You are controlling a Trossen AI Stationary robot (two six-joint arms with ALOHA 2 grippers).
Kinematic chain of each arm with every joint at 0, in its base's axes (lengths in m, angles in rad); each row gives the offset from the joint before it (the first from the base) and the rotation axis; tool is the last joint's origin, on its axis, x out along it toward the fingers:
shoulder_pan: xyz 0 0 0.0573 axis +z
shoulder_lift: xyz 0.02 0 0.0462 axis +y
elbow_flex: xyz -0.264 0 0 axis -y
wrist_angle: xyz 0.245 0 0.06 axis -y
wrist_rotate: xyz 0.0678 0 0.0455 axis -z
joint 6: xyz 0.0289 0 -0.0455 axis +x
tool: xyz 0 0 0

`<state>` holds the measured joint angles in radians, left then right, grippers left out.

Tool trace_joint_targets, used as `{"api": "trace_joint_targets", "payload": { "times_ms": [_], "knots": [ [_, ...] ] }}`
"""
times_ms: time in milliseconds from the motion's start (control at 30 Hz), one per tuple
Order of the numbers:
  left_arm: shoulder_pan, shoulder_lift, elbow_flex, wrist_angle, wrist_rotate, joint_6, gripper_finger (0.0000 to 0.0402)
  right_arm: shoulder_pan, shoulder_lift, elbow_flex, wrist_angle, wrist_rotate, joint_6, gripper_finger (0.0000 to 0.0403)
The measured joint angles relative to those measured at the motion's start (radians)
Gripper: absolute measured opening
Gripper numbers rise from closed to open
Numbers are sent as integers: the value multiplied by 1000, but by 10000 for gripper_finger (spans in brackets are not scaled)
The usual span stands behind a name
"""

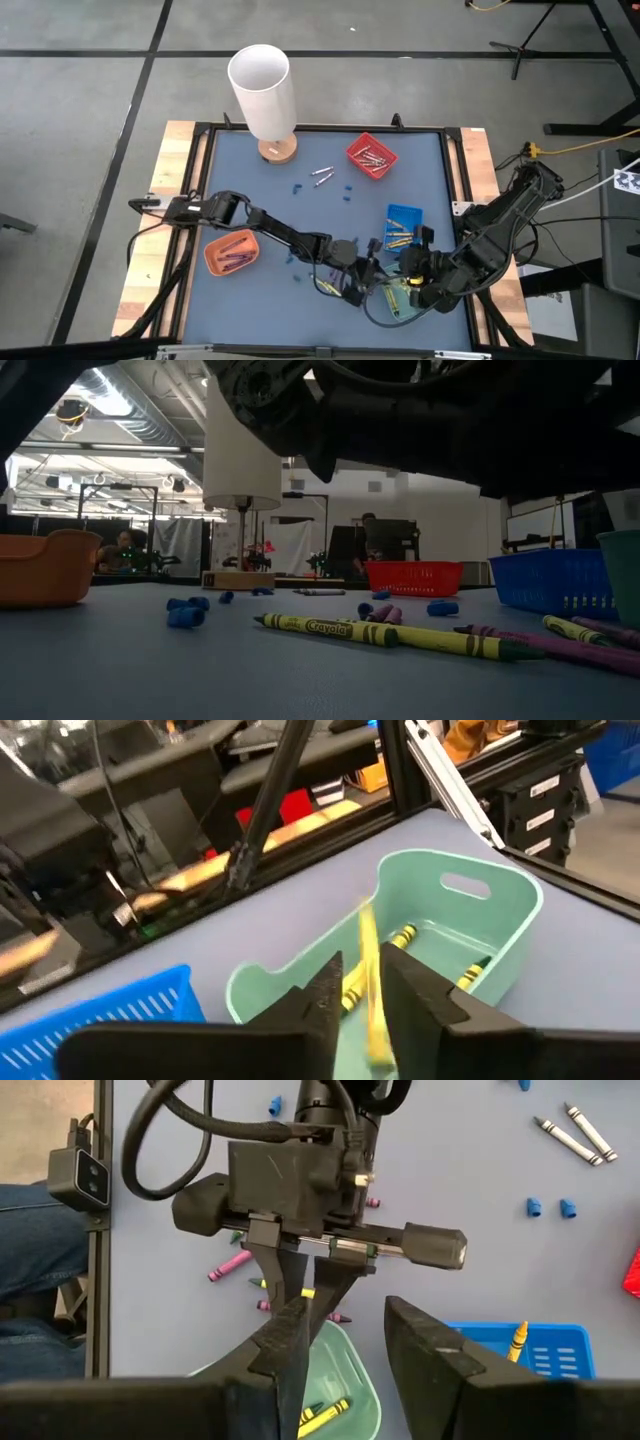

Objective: Sort crayons
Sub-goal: Put the green crayon into the green bin

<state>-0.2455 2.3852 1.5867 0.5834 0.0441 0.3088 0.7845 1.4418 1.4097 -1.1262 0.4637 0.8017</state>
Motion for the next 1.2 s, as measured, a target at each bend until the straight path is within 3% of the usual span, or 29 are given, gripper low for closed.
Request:
{"api": "trace_joint_targets", "payload": {
  "times_ms": [333, 667, 833, 1000, 1200],
  "knots": [
    [0, 0, 0, -16, -1, -20, 119, 0, 0, 0, 0, 0, 0, 131],
    [-1, 0, 0, -16, -6, -70, 124, 0, 0, 0, 0, 0, 0, 131],
    [-4, -3, 0, -19, -101, -73, 124, 0, 0, 0, 0, 0, -1, 131],
    [-18, -54, -2, -98, -224, -72, 124, 0, 0, -4, 0, 0, -1, 131],
    [-43, -162, -1, -371, -236, -73, 124, 0, 0, -38, 2, 0, -23, 131]
  ]
}}
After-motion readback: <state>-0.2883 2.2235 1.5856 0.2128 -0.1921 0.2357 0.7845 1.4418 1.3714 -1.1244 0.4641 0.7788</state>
